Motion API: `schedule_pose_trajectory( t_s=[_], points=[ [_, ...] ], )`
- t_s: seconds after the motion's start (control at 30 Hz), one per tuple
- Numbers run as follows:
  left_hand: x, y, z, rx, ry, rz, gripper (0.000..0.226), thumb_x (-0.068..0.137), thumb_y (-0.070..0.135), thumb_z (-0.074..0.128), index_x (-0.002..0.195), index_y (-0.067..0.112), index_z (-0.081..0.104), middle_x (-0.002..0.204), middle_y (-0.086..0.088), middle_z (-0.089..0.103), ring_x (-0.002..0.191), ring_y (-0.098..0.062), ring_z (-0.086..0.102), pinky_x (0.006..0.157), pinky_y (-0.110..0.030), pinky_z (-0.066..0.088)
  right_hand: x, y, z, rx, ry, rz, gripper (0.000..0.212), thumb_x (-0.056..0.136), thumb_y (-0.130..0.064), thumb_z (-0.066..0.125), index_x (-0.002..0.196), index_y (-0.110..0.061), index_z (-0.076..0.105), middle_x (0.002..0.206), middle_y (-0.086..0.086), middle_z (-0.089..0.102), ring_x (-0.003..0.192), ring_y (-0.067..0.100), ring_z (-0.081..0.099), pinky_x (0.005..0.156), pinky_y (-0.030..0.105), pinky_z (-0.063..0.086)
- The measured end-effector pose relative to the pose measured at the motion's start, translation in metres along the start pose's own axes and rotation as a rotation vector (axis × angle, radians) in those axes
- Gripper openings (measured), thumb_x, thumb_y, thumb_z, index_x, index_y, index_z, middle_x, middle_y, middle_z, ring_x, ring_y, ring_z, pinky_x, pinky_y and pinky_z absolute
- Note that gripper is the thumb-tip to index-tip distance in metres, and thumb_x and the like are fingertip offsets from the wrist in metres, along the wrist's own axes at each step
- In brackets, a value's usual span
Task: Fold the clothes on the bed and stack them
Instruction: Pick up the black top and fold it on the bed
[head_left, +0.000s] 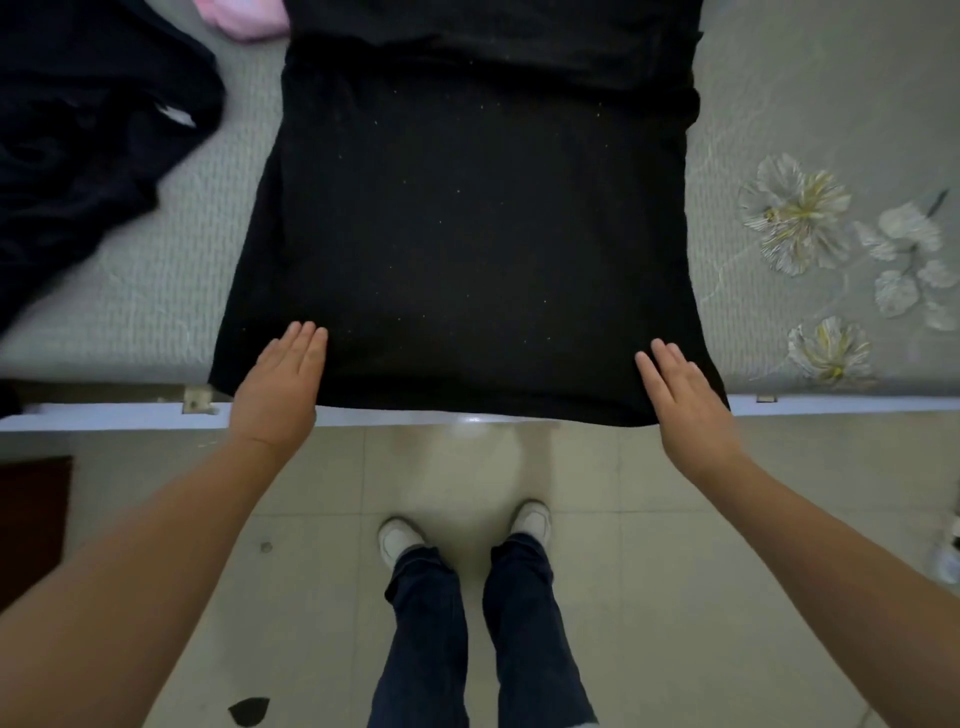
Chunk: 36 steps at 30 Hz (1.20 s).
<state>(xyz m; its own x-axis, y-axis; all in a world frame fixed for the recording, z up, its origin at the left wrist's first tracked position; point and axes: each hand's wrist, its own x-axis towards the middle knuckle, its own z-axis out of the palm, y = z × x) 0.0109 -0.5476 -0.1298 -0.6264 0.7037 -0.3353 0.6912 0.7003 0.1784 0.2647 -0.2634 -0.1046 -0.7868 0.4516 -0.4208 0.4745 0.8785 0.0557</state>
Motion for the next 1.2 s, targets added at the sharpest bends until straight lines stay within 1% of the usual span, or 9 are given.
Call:
schedule_pose_trajectory(
  t_s=[0.23, 0.43, 0.5, 0.57, 0.6, 0.67, 0.77, 0.9, 1.2],
  points=[
    [-0.065, -0.004, -0.011, 0.196, -0.221, -0.038, 0.065, 0.091, -0.003, 0.031, 0.144, 0.001, -0.006, 0.154, -0.013, -0.003, 0.143, -0.023, -0.003, 0.114, -0.031, -0.004, -0.048, -0.03, 0.003, -0.059, -0.179, 0.03, 0.083, 0.084, 0.015, 0.039, 0.144, -0.008, -0.013, 0.153, 0.011, -0.016, 0.142, 0.023, -0.013, 0.107, 0.028, -0.012],
    [-0.111, -0.006, -0.028, 0.271, -0.364, -0.017, 0.065, 0.093, 0.001, 0.033, 0.146, 0.007, -0.004, 0.155, -0.009, -0.002, 0.143, -0.021, -0.001, 0.114, -0.03, 0.0, -0.097, -0.047, -0.002, 0.026, -0.23, 0.002, 0.077, 0.087, 0.012, 0.036, 0.145, -0.009, -0.01, 0.154, 0.009, -0.014, 0.142, 0.021, -0.011, 0.112, 0.028, -0.007],
    [-0.098, -0.008, -0.046, 0.247, -0.291, -0.015, 0.061, 0.091, -0.001, 0.033, 0.146, 0.005, 0.006, 0.155, -0.011, 0.005, 0.143, -0.023, 0.005, 0.114, -0.032, 0.006, -0.086, -0.044, -0.019, 0.04, -0.181, -0.028, 0.076, 0.087, 0.013, 0.036, 0.146, -0.009, -0.006, 0.155, 0.009, -0.011, 0.143, 0.021, -0.007, 0.114, 0.027, -0.001],
    [-0.072, -0.003, -0.071, 0.133, -0.133, -0.039, 0.045, 0.085, -0.008, 0.038, 0.13, -0.001, 0.039, 0.141, -0.022, 0.035, 0.133, -0.032, 0.031, 0.103, -0.04, 0.027, -0.062, -0.037, -0.045, 0.058, -0.088, 0.001, 0.062, 0.088, 0.012, 0.036, 0.144, -0.002, 0.014, 0.154, 0.014, 0.005, 0.141, 0.028, 0.013, 0.112, 0.03, 0.015],
    [-0.057, 0.002, -0.085, 0.084, -0.026, -0.037, 0.03, 0.08, -0.013, 0.043, 0.105, 0.0, 0.053, 0.116, -0.026, 0.053, 0.113, -0.037, 0.048, 0.085, -0.044, 0.037, -0.048, -0.033, -0.06, 0.061, -0.043, 0.038, 0.05, 0.088, 0.011, 0.035, 0.136, 0.003, 0.029, 0.15, 0.019, 0.018, 0.132, 0.033, 0.029, 0.106, 0.035, 0.026],
    [-0.026, 0.011, -0.113, 0.036, 0.128, -0.047, 0.025, 0.073, -0.018, 0.045, 0.073, 0.007, 0.043, 0.071, -0.017, 0.047, 0.074, -0.036, 0.051, 0.058, -0.042, 0.032, -0.018, -0.025, -0.092, 0.087, 0.048, 0.132, 0.028, 0.086, 0.012, 0.034, 0.112, 0.008, 0.045, 0.131, 0.026, 0.039, 0.105, 0.039, 0.047, 0.083, 0.044, 0.036],
    [0.023, 0.019, -0.144, 0.15, 0.179, -0.038, 0.016, 0.082, -0.009, 0.04, 0.092, 0.001, 0.049, 0.091, -0.021, 0.049, 0.09, -0.036, 0.046, 0.064, -0.035, 0.023, 0.023, -0.008, -0.132, 0.035, 0.181, 0.187, 0.021, 0.086, 0.011, 0.032, 0.099, 0.006, 0.048, 0.111, 0.026, 0.048, 0.091, 0.037, 0.048, 0.066, 0.039, 0.028],
    [0.082, 0.016, -0.181, 0.29, 0.238, -0.017, 0.024, 0.086, -0.005, 0.042, 0.109, -0.004, 0.05, 0.1, -0.026, 0.051, 0.097, -0.039, 0.046, 0.066, -0.04, 0.028, 0.072, 0.016, -0.17, 0.004, 0.312, 0.234, 0.02, 0.081, 0.012, 0.037, 0.093, 0.005, 0.051, 0.101, 0.026, 0.05, 0.09, 0.036, 0.046, 0.07, 0.041, 0.028],
    [0.214, -0.008, -0.229, 0.426, 0.114, -0.022, 0.016, 0.081, -0.006, 0.05, 0.091, 0.006, 0.05, 0.086, -0.017, 0.058, 0.079, -0.033, 0.054, 0.06, -0.036, 0.027, 0.219, 0.063, -0.214, 0.092, 0.312, 0.238, 0.014, 0.075, 0.009, 0.051, 0.086, 0.004, 0.055, 0.089, 0.024, 0.061, 0.084, 0.036, 0.057, 0.084, 0.037, 0.027]
  ],
)
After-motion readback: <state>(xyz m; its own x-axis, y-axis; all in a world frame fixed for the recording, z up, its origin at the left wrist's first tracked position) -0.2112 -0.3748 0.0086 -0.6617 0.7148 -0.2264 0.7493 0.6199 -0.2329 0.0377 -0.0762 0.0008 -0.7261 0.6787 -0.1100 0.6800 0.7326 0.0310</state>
